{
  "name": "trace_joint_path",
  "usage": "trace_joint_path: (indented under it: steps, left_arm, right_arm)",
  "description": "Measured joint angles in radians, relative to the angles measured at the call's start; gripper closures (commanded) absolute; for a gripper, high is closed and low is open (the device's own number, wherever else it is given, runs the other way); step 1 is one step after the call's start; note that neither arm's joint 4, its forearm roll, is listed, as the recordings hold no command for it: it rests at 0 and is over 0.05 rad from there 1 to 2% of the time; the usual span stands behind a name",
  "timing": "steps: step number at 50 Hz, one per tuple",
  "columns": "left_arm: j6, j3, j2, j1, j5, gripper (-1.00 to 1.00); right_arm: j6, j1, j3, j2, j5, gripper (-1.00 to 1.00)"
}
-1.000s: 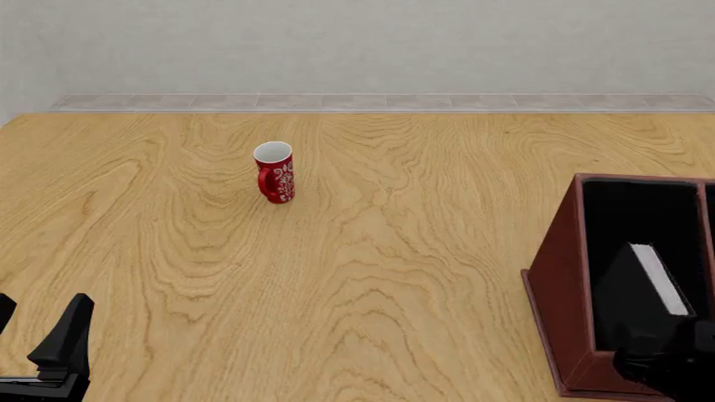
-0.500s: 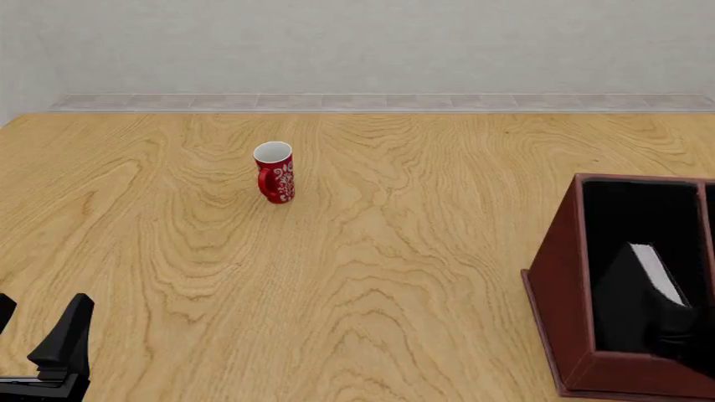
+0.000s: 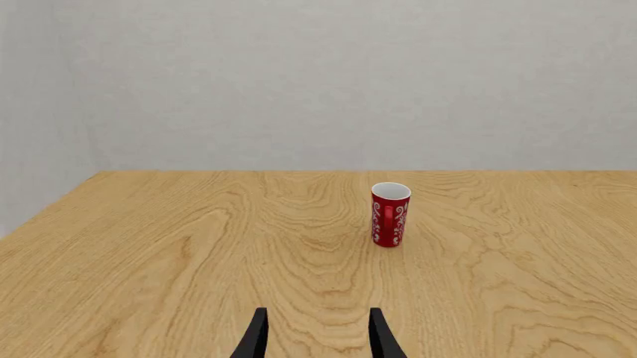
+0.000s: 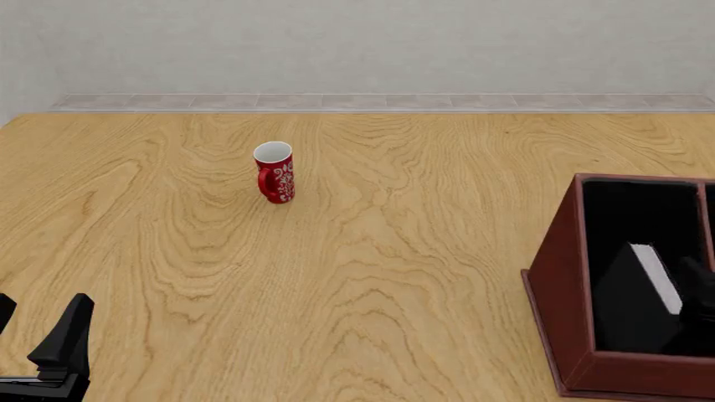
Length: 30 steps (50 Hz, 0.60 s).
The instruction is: Pick up the book and place it in the left compartment of the caddy.
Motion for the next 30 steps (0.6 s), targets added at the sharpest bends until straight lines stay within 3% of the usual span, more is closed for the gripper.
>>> trace_joint_path:
  steps: [30]
  left_arm:
    - [0.0, 0.0, 0.0, 0.0, 0.0, -1.0]
  right_arm:
    - [-0.033, -0.007, -0.195, -0.008, 0.085, -1.0]
